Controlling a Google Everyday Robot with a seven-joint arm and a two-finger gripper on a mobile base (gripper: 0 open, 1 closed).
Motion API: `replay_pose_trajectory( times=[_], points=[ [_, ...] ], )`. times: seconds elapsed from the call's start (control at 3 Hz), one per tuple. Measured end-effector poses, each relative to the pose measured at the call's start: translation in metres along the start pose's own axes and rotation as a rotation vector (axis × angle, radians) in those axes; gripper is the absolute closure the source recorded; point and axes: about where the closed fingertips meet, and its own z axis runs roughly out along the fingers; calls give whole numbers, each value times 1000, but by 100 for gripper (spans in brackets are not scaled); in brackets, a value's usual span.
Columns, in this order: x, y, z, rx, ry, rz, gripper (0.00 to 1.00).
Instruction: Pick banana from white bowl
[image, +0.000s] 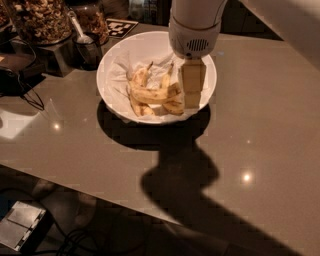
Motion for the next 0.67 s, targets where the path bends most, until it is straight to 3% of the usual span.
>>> replay_pose_trajectory(
  times=[0.67],
  points=[
    [4, -10, 13, -15, 11, 1, 20]
  ],
)
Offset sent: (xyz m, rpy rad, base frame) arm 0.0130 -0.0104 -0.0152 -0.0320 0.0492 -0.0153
